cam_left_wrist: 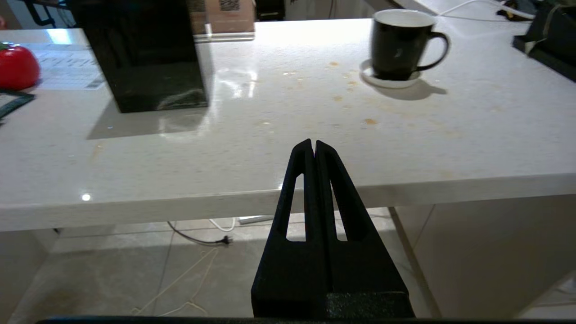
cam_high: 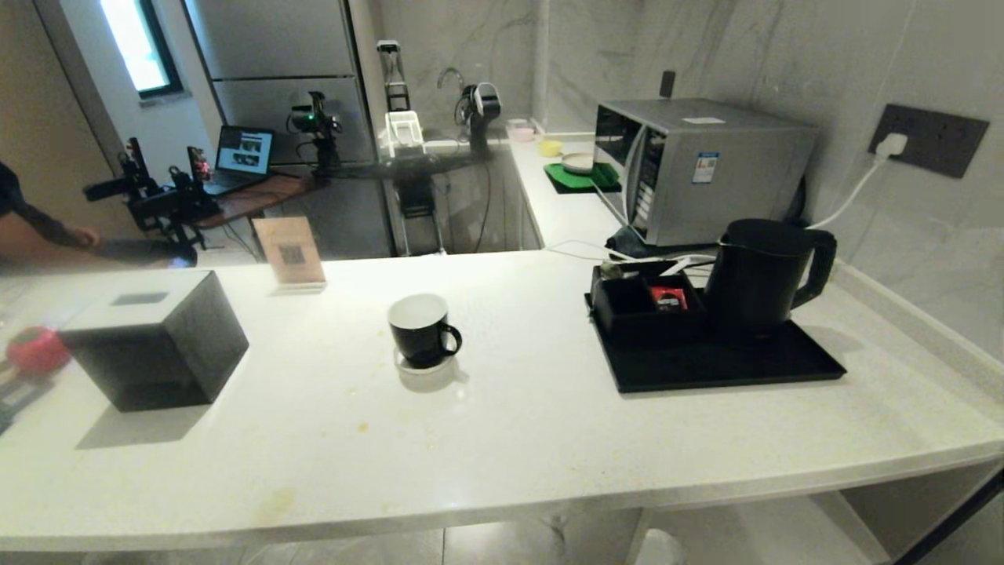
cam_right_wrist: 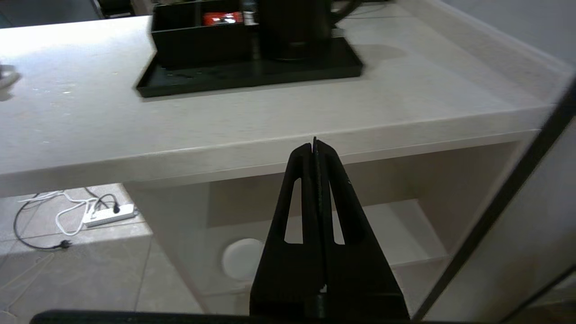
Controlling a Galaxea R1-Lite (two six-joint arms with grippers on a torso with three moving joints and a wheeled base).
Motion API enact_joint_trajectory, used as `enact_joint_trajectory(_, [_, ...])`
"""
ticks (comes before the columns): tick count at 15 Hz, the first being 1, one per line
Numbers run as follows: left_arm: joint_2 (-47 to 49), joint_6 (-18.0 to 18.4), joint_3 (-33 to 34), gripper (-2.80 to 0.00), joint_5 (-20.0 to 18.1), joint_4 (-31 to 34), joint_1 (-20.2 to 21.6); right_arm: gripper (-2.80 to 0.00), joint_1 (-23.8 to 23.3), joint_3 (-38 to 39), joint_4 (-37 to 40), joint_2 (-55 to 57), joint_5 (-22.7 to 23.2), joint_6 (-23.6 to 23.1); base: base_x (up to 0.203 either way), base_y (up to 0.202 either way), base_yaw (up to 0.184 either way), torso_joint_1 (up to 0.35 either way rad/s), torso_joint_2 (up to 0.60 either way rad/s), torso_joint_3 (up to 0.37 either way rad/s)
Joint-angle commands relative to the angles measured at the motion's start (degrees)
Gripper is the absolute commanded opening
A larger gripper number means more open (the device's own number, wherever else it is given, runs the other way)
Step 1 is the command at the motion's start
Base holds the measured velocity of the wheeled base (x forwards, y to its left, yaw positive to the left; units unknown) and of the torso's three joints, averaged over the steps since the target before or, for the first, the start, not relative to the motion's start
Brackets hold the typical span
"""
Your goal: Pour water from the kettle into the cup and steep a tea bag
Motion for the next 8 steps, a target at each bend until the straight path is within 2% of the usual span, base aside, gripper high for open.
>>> enact_joint_trajectory(1, [0.0,0.0,0.0,-2.80,0.1,0.0,0.0,-2.80,0.0,0.0,0.0,0.1,0.0,0.0,0.000,-0.195,0.000,-0.002,0.00,0.007])
enact_joint_trajectory(5, [0.0,0.0,0.0,-2.80,0.1,0.0,0.0,-2.80,0.0,0.0,0.0,0.1,-0.1,0.0,0.000,-0.183,0.000,0.001,0.00,0.003])
enact_joint_trajectory(8, [0.0,0.0,0.0,-2.80,0.1,0.0,0.0,-2.80,0.0,0.0,0.0,0.1,-0.1,0.0,0.000,-0.055,0.001,0.002,0.00,0.003])
